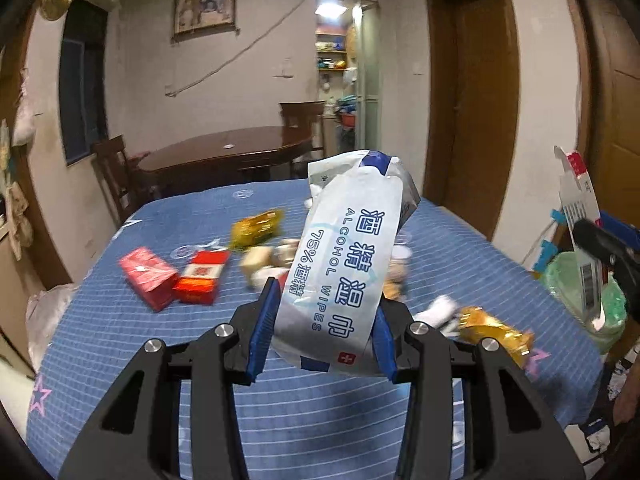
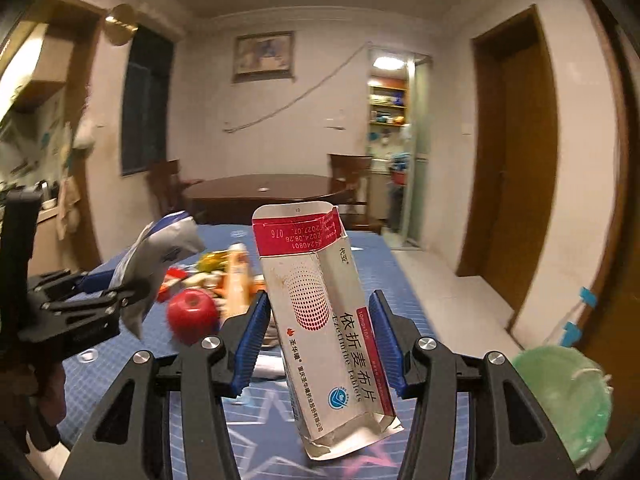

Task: Collect trash
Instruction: 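Carry the wipes pack in the left tool and medicine box in the right tool to the green bin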

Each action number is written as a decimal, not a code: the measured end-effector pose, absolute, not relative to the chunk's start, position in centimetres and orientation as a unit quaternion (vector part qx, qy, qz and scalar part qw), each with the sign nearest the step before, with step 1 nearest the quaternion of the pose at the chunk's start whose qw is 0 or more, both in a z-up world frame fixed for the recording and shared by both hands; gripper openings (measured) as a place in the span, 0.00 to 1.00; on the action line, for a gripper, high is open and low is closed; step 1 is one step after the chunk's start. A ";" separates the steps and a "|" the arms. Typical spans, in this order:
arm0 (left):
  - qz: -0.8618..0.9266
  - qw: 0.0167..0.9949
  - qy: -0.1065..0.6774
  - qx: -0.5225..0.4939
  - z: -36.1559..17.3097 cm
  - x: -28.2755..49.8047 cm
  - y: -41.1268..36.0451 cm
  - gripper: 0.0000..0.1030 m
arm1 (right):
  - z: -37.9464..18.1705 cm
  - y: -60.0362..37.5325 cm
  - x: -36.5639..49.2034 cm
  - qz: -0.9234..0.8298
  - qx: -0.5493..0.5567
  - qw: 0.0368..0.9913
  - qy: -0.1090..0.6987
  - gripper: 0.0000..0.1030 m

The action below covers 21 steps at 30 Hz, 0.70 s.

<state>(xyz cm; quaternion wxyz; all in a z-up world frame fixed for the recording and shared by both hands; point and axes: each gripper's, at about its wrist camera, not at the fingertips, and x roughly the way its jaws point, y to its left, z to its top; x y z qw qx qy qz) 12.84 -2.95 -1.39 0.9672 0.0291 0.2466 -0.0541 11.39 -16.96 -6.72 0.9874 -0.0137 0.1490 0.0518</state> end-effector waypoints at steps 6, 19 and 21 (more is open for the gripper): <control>-0.109 0.962 0.245 0.043 -1.3 14.2 -9.8 0.40 | -5.7 -24.1 10.3 -0.015 0.006 0.988 0.150 0.51; -0.258 0.920 0.281 0.083 -2.5 17.9 -28.6 0.41 | -7.9 -44.3 11.7 -0.156 0.066 0.959 0.229 0.51; -0.275 0.910 0.297 0.087 -3.4 18.5 -31.0 0.41 | -9.1 -47.5 12.4 -0.170 0.080 0.950 0.250 0.51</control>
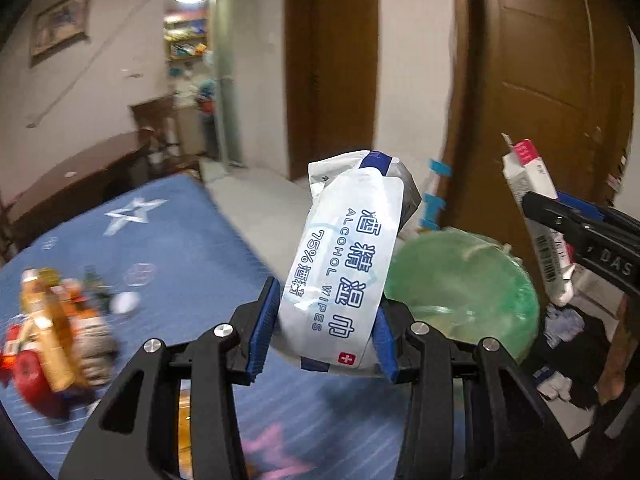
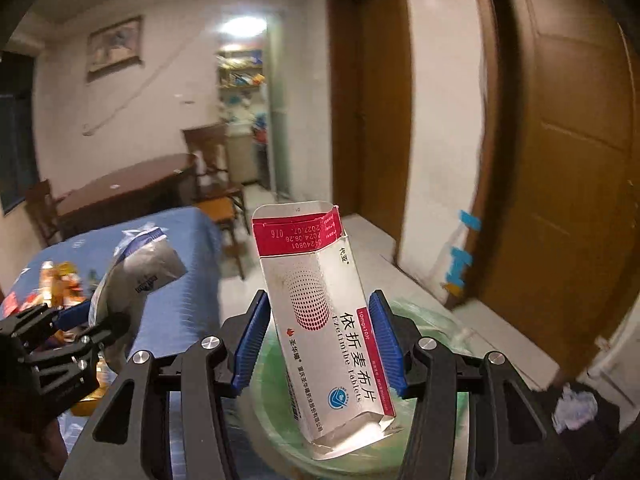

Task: Collect trash
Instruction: 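Carry the wipes pack in the left tool and medicine box in the right tool to the green bin, then open both tools over the green bin, dropping the wipes and medicine box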

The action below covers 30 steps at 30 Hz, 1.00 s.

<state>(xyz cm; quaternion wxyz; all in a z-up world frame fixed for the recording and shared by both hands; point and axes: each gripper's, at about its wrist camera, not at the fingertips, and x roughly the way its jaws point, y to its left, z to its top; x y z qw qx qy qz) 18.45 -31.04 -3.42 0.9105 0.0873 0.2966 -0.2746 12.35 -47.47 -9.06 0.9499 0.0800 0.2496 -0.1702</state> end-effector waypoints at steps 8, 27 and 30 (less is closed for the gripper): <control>-0.308 0.874 0.358 0.111 -7.2 20.6 -39.5 0.41 | -14.3 -55.6 14.8 -0.188 0.124 0.919 0.322 0.51; -0.295 0.862 0.390 0.130 -10.3 23.0 -42.7 0.66 | -19.8 -58.0 16.8 -0.185 0.153 0.906 0.349 0.57; -0.286 0.869 0.383 0.126 -10.3 23.3 -42.3 0.77 | -19.7 -57.9 16.6 -0.190 0.156 0.906 0.344 0.63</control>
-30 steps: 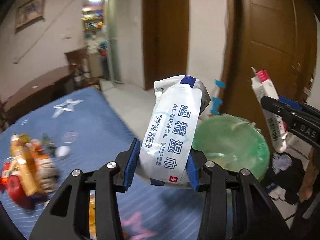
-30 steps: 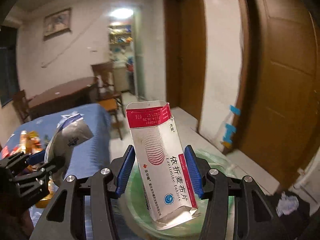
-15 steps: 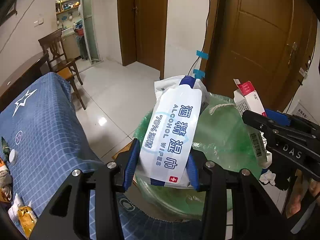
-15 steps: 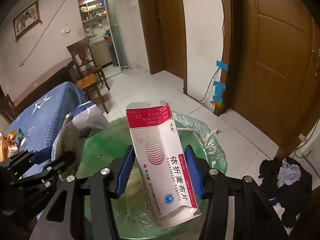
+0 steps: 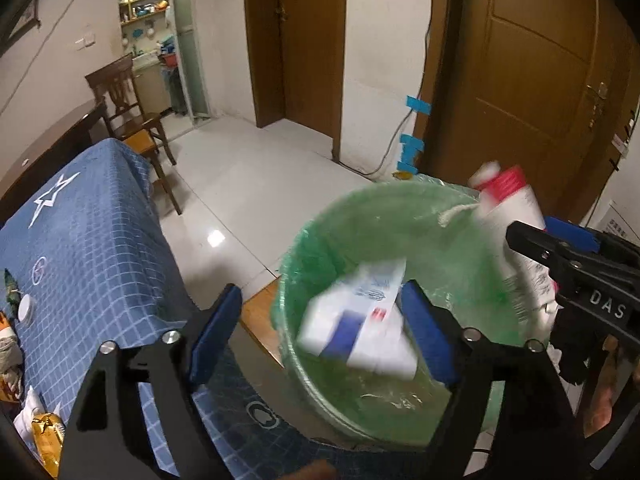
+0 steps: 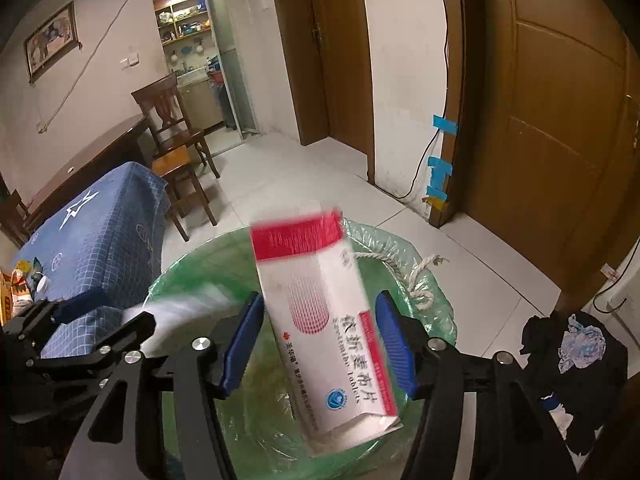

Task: Collect trash
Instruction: 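Open both tools over the green bin, dropping the wipes and medicine box, then return to the table and grasp the gold wrapper with the right tool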

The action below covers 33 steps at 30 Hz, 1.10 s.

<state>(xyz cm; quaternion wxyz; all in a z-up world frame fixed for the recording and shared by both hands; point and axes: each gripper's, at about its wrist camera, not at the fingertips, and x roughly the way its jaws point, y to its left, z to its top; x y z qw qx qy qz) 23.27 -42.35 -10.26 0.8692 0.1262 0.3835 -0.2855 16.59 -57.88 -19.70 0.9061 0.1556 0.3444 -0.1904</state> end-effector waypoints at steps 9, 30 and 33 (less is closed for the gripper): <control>-0.277 0.875 0.379 0.115 -9.7 23.3 -40.6 0.92 | -19.0 -57.3 15.0 -0.200 0.156 0.911 0.326 0.80; -0.305 0.898 0.304 0.089 -3.4 19.3 -29.7 0.95 | -13.7 -47.0 8.0 -0.123 0.129 0.953 0.246 0.95; -0.283 0.910 0.286 0.102 -3.1 18.3 -25.7 0.95 | -13.3 -43.6 7.4 -0.086 0.117 0.960 0.238 0.95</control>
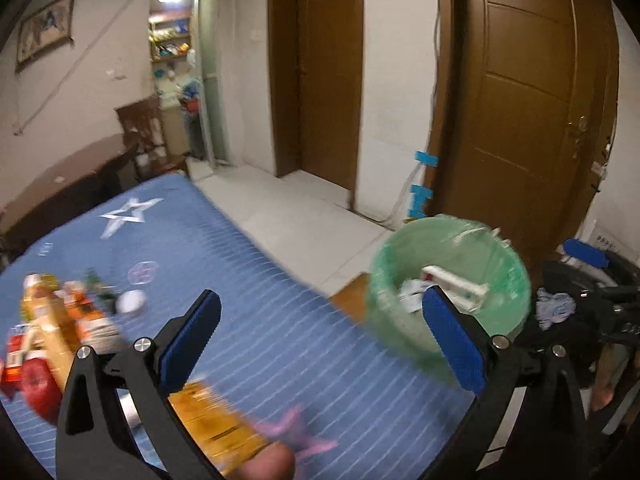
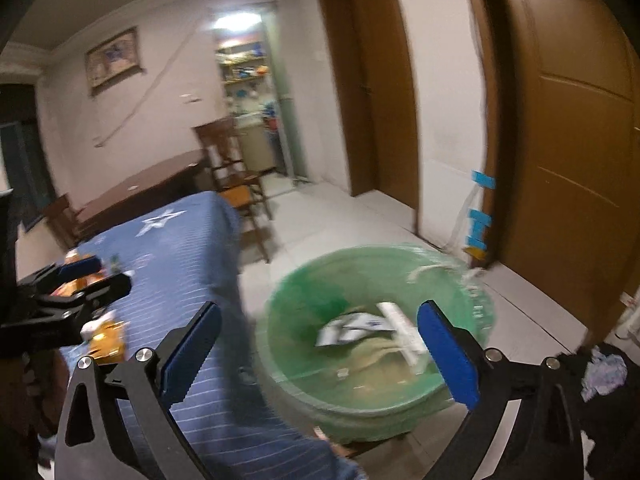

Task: Collect trash
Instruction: 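Return to the table and grasp the gold wrapper with the right tool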

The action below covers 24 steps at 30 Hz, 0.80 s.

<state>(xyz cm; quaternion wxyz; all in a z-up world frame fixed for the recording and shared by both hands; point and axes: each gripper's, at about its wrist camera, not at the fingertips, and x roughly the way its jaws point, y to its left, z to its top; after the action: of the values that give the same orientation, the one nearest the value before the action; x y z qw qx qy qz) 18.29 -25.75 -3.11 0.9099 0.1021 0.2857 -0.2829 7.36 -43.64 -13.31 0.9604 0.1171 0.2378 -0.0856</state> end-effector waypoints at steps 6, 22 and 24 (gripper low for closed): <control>-0.232 0.922 0.285 0.124 -4.3 17.2 -18.7 0.95 | -13.1 -36.1 6.4 -0.009 0.084 0.970 0.229 0.95; -0.197 0.904 0.347 0.153 -8.1 18.1 -6.1 0.95 | -14.5 -22.5 11.5 0.144 0.019 0.944 0.295 0.95; -0.207 0.899 0.353 0.159 -8.5 18.3 -6.1 0.95 | -15.1 -21.3 14.1 0.158 0.022 0.932 0.326 0.88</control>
<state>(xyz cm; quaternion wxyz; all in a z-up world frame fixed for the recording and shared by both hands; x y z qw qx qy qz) 18.33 -6.11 -8.54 0.8986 0.1589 0.3528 -0.2069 14.12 -21.34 -15.14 0.9317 0.0220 0.3260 0.1584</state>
